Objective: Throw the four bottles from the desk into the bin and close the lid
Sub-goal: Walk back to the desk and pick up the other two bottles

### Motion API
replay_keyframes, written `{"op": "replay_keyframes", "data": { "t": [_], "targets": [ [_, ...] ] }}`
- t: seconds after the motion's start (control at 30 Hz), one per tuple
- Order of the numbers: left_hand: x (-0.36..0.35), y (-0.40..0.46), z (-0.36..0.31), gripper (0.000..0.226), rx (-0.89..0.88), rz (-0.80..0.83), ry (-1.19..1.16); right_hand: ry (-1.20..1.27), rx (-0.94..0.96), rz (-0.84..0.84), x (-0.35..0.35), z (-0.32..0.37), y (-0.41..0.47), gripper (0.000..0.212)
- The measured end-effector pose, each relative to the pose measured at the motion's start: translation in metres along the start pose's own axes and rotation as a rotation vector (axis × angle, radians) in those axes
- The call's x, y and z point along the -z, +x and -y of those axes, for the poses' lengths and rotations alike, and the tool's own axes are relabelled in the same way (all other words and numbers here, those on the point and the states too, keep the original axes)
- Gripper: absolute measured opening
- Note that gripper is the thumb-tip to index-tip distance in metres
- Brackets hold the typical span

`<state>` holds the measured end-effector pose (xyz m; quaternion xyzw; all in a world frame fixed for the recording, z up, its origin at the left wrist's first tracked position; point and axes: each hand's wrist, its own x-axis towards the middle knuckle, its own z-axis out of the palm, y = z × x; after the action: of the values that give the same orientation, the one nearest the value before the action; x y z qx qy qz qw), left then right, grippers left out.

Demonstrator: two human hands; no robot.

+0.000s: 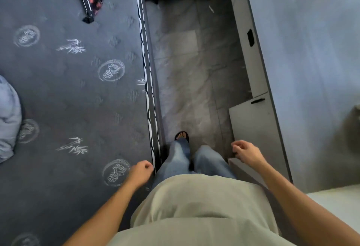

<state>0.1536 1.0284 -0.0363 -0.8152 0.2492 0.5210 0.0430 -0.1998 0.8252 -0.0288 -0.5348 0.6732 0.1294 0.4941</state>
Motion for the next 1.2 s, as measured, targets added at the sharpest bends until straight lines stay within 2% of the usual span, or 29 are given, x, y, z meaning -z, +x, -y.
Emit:
{"op": "replay_keyframes", "data": {
  "t": [0.27, 0.43, 0.53, 0.7, 0.9, 1.03, 1.2],
  "targets": [
    [0.119, 0.091, -0.174, 0.021, -0.234, -0.045, 0.043, 0.012, -0.249, 0.11, 0.019, -0.007, 0.019, 0.029],
    [0.164, 0.138, -0.257, 0.02, -0.289, -0.055, 0.092, -0.018, -0.313, 0.117, 0.051, 0.018, 0.057, 0.04],
    [0.186, 0.153, -0.283, 0.017, -0.26, -0.065, 0.117, 0.046, -0.308, 0.119, 0.084, 0.053, 0.093, 0.038],
    [0.224, 0.173, -0.295, 0.012, -0.192, -0.039, 0.19, 0.095, -0.174, 0.021, 0.143, 0.145, 0.157, 0.029],
    [0.269, 0.204, -0.292, 0.022, -0.088, 0.014, 0.318, 0.182, -0.016, -0.072, 0.205, 0.247, 0.235, 0.027],
    [0.311, 0.236, -0.308, 0.025, -0.08, 0.069, 0.383, 0.258, 0.002, -0.086, 0.232, 0.298, 0.282, 0.026],
    [0.374, 0.291, -0.381, 0.023, -0.121, 0.09, 0.443, 0.318, -0.072, -0.114, 0.244, 0.338, 0.311, 0.026]
  ]
}}
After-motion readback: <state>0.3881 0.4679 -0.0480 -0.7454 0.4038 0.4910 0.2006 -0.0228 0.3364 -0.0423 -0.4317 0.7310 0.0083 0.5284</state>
